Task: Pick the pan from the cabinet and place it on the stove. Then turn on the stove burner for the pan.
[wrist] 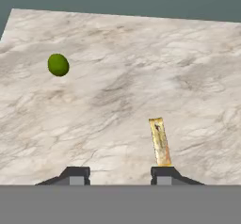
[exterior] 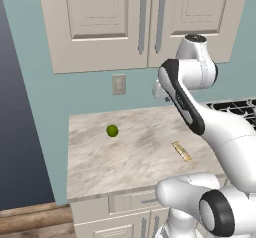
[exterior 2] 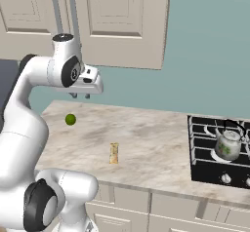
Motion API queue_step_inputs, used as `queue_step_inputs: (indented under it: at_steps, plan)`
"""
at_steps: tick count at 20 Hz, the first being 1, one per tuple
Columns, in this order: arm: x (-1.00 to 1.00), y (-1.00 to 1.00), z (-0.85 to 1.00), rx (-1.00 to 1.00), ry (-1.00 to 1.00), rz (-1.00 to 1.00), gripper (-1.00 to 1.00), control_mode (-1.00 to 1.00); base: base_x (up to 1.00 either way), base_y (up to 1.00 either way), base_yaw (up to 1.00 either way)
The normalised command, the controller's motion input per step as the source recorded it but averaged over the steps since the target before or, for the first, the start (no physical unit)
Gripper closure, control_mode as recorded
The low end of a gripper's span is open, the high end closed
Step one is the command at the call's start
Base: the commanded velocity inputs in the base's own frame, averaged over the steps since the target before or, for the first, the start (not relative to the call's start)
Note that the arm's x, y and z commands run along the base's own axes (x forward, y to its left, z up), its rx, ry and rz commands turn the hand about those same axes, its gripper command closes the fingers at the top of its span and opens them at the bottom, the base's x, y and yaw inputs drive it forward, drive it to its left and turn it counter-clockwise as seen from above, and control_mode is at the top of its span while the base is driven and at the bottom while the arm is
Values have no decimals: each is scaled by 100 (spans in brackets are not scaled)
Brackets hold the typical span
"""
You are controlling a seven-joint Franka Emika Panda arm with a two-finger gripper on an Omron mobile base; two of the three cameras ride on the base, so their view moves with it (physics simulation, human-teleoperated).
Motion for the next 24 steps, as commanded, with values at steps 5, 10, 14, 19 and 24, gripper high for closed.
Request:
queue_step_inputs:
  at_steps: [5,10,14,19,24]
  plan:
    - [-4,4,9,0,-14,0,-100,-100,0,0,0]
    - [-18,6,42,0,-41,1,-100,-100,0,0,0]
    - [-8,23,48,0,-41,0,-100,-100,0,0,0]
    - [-9,27,48,0,-39,0,-100,-100,0,0,0]
    - [-3,16,59,0,-35,0,-100,-100,0,0,0]
